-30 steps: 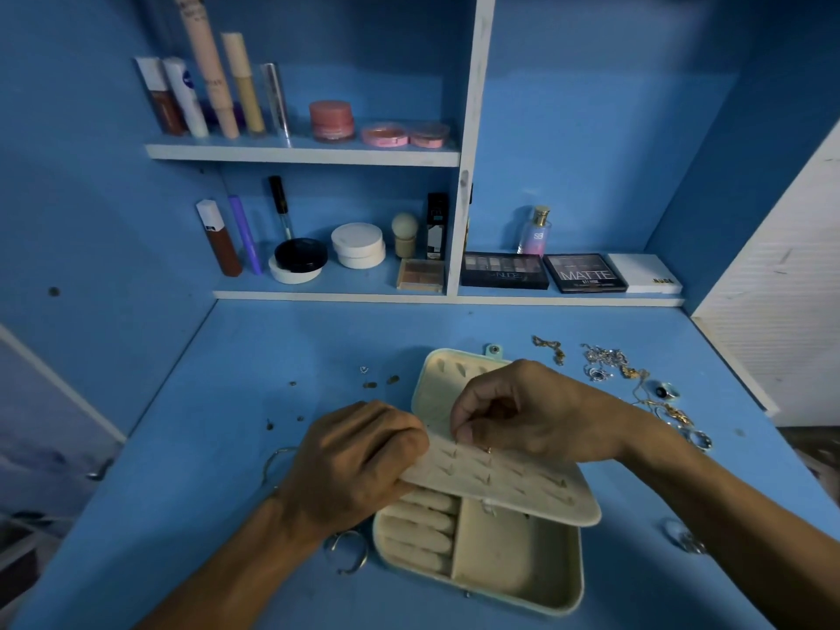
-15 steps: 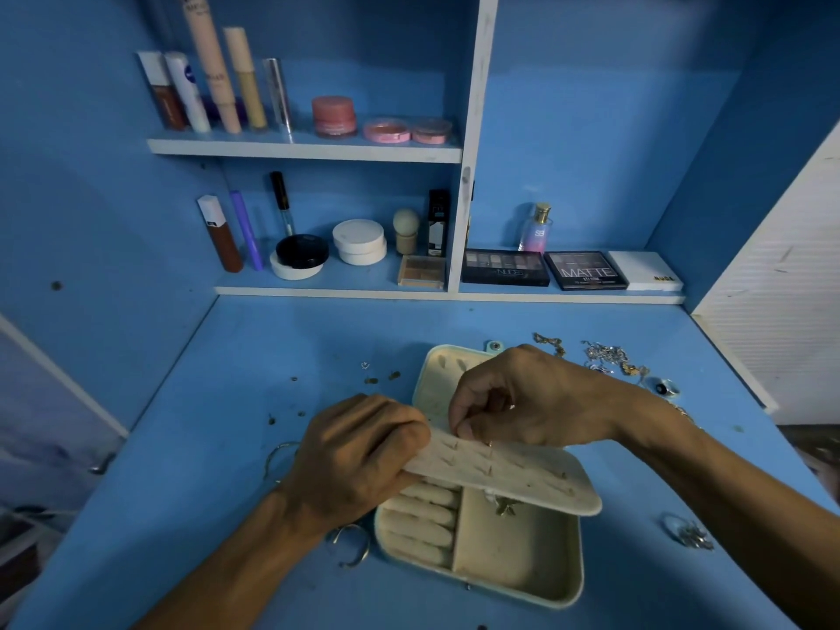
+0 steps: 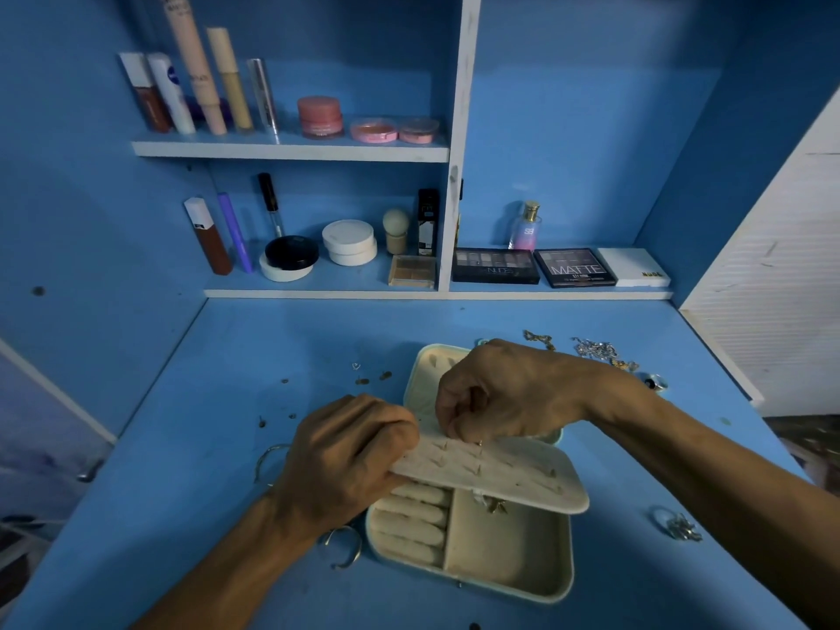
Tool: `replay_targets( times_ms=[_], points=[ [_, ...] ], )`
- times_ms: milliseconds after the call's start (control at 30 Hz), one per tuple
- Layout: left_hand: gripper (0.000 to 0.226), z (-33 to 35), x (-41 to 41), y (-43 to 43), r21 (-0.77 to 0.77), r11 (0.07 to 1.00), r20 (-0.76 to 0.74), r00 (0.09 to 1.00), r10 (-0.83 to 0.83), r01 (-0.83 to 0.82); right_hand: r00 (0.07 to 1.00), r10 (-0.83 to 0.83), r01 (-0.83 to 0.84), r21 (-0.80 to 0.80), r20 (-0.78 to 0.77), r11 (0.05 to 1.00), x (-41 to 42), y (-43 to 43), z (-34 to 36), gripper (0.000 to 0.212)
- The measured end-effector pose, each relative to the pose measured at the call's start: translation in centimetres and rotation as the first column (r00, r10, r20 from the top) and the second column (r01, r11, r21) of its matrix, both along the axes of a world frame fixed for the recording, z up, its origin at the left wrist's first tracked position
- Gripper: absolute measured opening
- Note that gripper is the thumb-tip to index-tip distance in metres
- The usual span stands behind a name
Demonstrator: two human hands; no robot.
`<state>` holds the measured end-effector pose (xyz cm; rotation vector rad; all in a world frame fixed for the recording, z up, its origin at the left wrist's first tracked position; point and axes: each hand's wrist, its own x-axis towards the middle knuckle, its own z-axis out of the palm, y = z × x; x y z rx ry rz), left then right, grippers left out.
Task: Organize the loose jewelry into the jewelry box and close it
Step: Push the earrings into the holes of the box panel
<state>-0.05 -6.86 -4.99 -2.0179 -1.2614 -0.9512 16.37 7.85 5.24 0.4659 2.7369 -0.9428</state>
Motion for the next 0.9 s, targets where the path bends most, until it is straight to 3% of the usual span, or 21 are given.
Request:
replay_targets(
  times_ms=[233, 367, 900],
  points=[
    [0.04, -0.3, -0.1, 0.1, -0.016, 1.0, -0.011, 1.0, 0.014, -0.014, 1.0, 0.023, -0.023, -0.013, 0.005, 1.0, -0.4, -0.1, 0.2, 0.011],
    [0.036, -0.1, -0.1, 0.2, -0.006, 1.0, 0.001, 1.0, 0.015, -0.015, 0.999, -0.005, 0.007, -0.088, 0.032, 0.996, -0.3, 0.3, 0.8, 0.014],
    [0.039, -0.6, -0.2, 0.2, -0.026, 0.999, 0.04, 0.999, 0.032, -0.031, 0.996, 0.031, -0.023, -0.099, 0.088, 0.995, -1.2, 0.7, 0.2, 0.006]
  ],
)
